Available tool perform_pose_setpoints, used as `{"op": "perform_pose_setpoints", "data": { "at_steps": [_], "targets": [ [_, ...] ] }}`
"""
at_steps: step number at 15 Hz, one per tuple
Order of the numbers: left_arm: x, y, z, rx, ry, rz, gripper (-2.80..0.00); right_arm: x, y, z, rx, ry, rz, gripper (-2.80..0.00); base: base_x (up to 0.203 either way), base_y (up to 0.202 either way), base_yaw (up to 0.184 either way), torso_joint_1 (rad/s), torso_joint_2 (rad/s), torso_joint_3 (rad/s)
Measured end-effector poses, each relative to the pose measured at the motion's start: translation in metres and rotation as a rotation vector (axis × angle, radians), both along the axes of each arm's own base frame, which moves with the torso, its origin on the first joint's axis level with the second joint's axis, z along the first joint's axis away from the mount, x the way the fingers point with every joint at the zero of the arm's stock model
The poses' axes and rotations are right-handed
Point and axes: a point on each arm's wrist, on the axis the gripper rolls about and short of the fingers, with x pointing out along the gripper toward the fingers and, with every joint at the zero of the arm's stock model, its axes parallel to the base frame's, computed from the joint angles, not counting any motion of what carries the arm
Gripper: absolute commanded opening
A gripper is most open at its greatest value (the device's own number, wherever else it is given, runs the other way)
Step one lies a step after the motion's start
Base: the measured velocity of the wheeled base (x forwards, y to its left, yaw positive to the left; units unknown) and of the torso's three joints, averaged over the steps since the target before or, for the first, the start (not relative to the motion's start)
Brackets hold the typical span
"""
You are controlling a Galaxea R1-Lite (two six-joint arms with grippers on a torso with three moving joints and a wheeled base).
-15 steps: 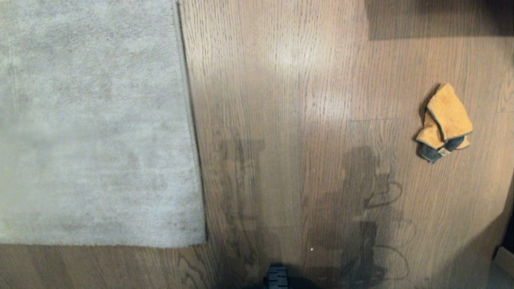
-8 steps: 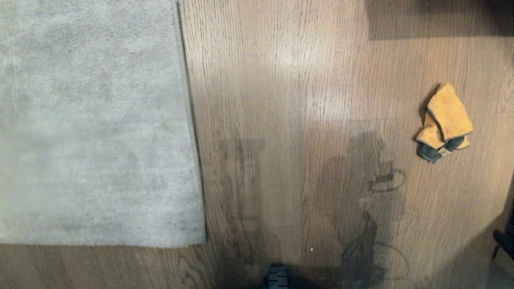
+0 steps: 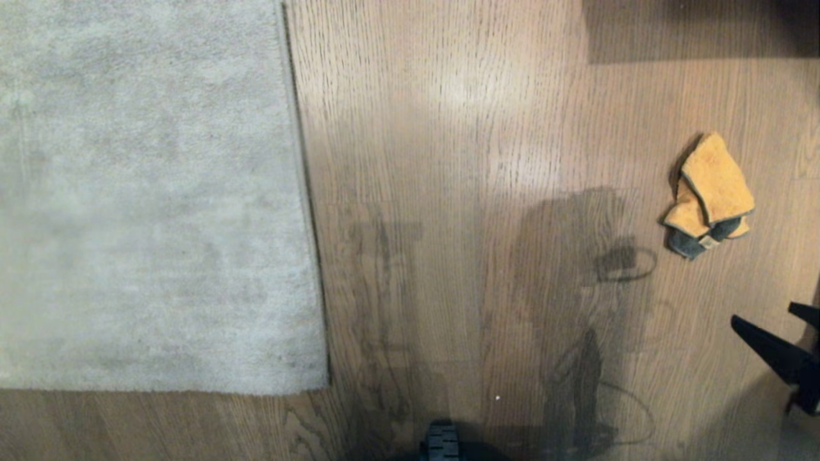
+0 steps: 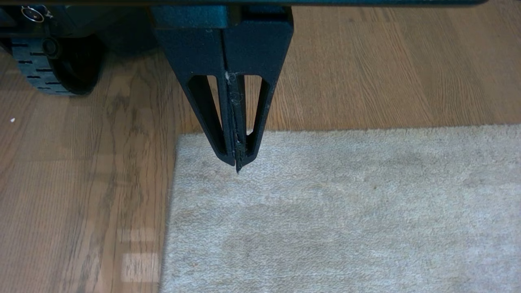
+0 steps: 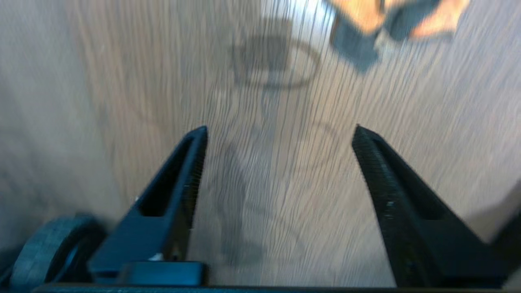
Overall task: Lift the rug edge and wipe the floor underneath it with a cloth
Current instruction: Pick up the rag
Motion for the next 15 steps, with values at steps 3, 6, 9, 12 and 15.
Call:
{"op": "perform_pose_setpoints", "data": {
  "at_steps": [3,6,9,12,15],
  "targets": [
    [0.0,0.0,0.0,0.0,0.0,0.0,-2.8,0.025,-0.005,0.005,0.0,-0.037,-0.036,0.0,0.0,0.0,0.0,0.0,0.0,0.0],
    [0.0,0.0,0.0,0.0,0.0,0.0,-2.8,0.049,-0.018,0.009,0.011,-0.047,-0.116,0.0,0.0,0.0,0.0,0.0,0.0,0.0],
    [0.0,0.0,0.0,0.0,0.0,0.0,-2.8,0.076,-0.031,0.014,0.027,-0.07,-0.171,0.0,0.0,0.0,0.0,0.0,0.0,0.0],
    [0.0,0.0,0.0,0.0,0.0,0.0,-2.8,0.104,-0.039,0.021,0.025,-0.081,-0.187,0.0,0.0,0.0,0.0,0.0,0.0,0.0],
    [0.0,0.0,0.0,0.0,0.0,0.0,-2.8,0.126,-0.048,0.025,0.017,-0.088,-0.206,0.0,0.0,0.0,0.0,0.0,0.0,0.0]
  ]
}}
